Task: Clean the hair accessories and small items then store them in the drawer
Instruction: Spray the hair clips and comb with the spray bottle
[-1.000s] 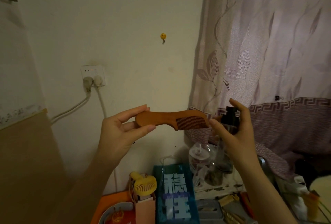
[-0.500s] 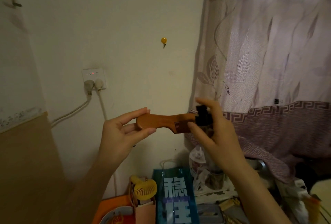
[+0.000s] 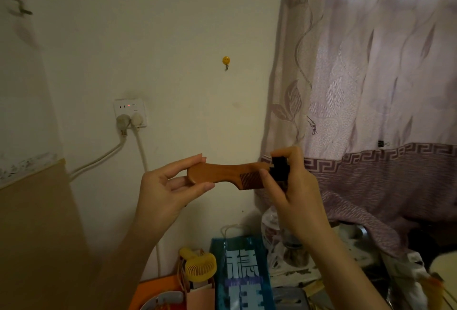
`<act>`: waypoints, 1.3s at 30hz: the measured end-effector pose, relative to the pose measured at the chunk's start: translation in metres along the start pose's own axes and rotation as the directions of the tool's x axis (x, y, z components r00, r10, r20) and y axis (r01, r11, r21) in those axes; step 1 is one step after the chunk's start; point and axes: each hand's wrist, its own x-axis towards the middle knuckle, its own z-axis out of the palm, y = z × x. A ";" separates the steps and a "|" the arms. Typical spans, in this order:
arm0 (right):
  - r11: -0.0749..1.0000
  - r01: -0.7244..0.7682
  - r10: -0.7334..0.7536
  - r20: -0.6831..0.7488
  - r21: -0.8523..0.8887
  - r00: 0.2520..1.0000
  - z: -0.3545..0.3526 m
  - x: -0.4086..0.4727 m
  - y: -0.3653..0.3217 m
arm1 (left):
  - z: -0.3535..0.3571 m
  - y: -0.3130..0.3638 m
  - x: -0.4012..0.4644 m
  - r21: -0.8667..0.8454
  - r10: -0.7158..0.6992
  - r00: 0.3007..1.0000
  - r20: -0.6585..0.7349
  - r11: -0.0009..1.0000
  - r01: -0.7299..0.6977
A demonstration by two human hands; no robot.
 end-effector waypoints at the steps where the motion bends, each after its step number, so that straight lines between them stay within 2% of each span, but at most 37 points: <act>1: 1.000 0.000 0.000 -0.018 0.010 1.000 -0.001 0.001 0.002 | 0.000 0.000 0.000 0.000 0.001 1.000 0.002 1.000 -0.001; 7: 0.996 -0.037 0.044 -0.090 0.078 0.995 -0.017 -0.002 0.015 | -0.001 -0.001 0.000 -0.014 0.000 1.000 -0.006 1.000 0.000; 26: 0.984 -0.159 0.160 -0.009 0.085 0.987 -0.022 -0.019 0.037 | 0.003 -0.005 -0.001 -0.050 -0.015 1.000 -0.007 0.999 0.015; 33: 0.926 -0.239 0.248 0.008 0.293 0.969 -0.025 -0.029 0.038 | 0.003 -0.011 -0.003 -0.068 -0.029 1.000 -0.003 0.997 0.029; 39: 0.873 -0.344 0.366 0.002 0.347 0.931 -0.028 -0.045 0.042 | 0.005 -0.027 -0.010 -0.103 -0.061 0.997 0.038 0.993 0.064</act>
